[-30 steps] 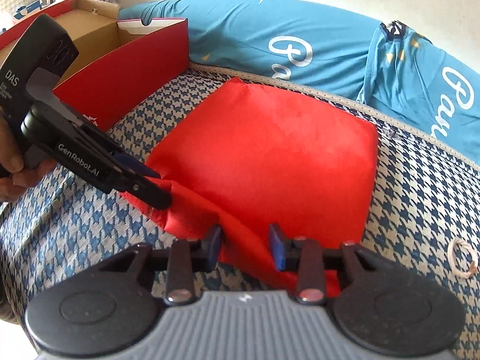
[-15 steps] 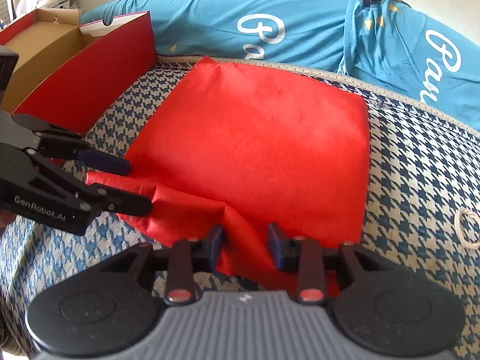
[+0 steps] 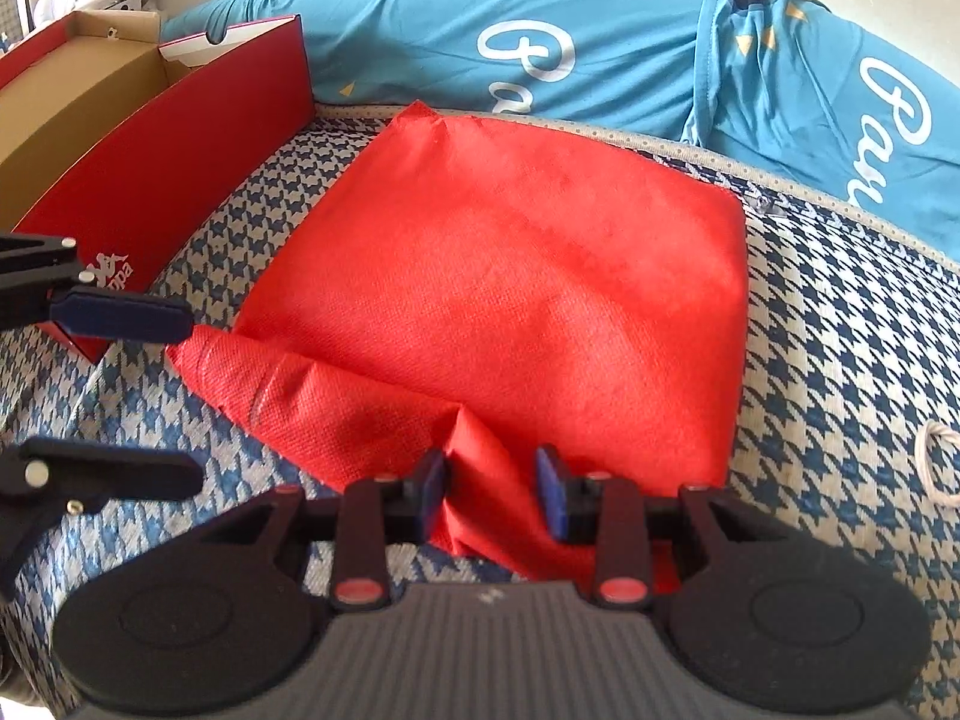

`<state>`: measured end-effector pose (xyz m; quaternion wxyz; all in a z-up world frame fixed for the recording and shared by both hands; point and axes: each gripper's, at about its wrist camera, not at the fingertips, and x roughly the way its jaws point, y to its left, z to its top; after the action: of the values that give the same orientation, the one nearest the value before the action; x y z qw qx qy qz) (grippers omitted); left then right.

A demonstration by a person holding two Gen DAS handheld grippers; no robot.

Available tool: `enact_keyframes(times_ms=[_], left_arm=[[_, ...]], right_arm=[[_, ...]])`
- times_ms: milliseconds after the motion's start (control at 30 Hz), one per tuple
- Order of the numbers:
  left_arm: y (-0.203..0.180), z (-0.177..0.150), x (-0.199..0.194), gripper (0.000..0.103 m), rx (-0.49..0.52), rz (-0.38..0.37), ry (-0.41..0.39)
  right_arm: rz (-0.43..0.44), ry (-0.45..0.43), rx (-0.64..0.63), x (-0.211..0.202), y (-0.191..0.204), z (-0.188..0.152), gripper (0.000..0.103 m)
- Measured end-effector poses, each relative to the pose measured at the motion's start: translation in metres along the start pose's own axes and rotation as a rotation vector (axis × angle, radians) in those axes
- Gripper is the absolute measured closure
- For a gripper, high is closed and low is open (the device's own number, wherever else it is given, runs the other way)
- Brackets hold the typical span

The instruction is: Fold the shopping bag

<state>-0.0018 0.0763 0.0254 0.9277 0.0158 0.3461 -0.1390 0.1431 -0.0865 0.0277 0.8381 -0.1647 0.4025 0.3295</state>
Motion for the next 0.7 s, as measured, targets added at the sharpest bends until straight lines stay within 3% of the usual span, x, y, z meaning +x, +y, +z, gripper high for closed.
enact_keyframes(times_ms=[133,433,700], left_arm=[[-0.001,-0.003,0.013,0.041,-0.009,0.026,0.040],[-0.002,-0.006,0.023,0.041,-0.034,0.039,0.022],[0.008,-0.007,0.033,0.040,-0.128,0.044,0.018]], right_arm=[[0.002,0.002,0.000,0.001,0.000,0.001,0.072],[0.002,0.000,-0.010,0.002,0.002,0.000,0.071],[0.005,-0.011,-0.020,0.004,0.001,0.000,0.069]])
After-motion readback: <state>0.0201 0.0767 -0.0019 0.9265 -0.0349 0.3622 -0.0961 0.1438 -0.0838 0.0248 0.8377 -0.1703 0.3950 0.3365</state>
